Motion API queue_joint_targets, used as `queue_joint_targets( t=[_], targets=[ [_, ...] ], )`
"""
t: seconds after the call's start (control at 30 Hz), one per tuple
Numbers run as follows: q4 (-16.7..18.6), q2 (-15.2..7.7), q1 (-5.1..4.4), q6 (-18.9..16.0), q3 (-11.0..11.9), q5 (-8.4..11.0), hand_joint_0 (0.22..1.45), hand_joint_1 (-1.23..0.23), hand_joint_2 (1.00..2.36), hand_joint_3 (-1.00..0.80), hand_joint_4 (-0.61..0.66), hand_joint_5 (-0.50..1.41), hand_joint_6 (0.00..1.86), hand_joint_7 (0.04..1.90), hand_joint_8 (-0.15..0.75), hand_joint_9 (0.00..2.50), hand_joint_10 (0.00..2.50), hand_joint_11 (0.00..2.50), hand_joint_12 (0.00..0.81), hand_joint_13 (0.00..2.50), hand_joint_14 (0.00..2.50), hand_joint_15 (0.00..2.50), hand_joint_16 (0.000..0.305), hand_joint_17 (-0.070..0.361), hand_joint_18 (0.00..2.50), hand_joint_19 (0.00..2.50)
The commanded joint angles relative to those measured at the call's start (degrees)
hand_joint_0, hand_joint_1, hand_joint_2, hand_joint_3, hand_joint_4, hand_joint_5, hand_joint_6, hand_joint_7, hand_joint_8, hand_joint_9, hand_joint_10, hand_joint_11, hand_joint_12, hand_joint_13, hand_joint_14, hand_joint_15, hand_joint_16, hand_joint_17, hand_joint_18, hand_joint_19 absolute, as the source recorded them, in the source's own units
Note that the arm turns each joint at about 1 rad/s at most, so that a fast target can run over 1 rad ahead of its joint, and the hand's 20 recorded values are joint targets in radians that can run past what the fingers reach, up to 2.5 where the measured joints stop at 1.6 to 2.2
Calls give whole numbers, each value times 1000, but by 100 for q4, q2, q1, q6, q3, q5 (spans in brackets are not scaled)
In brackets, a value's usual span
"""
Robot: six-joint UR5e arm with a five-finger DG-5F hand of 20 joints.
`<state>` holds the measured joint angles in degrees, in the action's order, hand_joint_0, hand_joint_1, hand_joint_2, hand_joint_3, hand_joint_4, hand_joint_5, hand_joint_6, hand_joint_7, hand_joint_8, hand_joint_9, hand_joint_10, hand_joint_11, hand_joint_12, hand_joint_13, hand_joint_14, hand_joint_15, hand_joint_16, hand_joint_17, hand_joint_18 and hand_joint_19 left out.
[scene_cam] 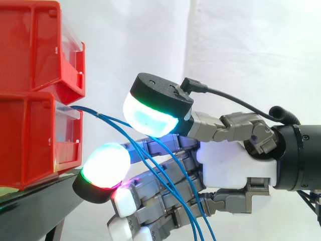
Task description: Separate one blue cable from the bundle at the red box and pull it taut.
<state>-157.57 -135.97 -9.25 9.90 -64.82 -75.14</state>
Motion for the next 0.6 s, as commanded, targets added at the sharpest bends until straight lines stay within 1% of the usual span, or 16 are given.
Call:
queue_joint_targets(
  t=[0.0, 0.1, 0.23, 0.3, 0.47, 0.57],
  targets=[
    [16, 0, 20, -41, 13, -62, 569, -586, 1000, -498, 148, -136, 501, 1214, 286, 804, 18, 735, 355, 803, 19, 515, 40, 90, 630, 593],
    [-28, 0, 37, -155, 93, -88, 570, -586, 1000, -499, 148, -135, 501, 1230, 286, 801, 21, 733, 357, 805, 20, 521, 40, 90, 630, 593],
    [-107, 9, 55, -243, 101, -141, 568, -553, 1000, -500, 144, -133, 501, 1255, 286, 807, 18, 740, 359, 814, 20, 528, 40, 90, 630, 601],
    [-160, 9, 73, -322, 145, -194, 567, -553, 1000, -499, 150, -133, 501, 1258, 288, 811, 20, 744, 360, 819, 21, 527, 40, 90, 630, 601],
    [-204, 9, 108, -410, 207, -308, 569, -566, 1000, -498, 145, -133, 501, 1267, 286, 814, 18, 745, 358, 823, 21, 530, 40, 91, 636, 600],
    [-204, 0, 125, -428, 216, -317, 569, -568, 1000, -494, 150, -132, 500, 1280, 288, 815, 20, 755, 360, 829, 21, 534, 40, 91, 639, 602]
  ],
)
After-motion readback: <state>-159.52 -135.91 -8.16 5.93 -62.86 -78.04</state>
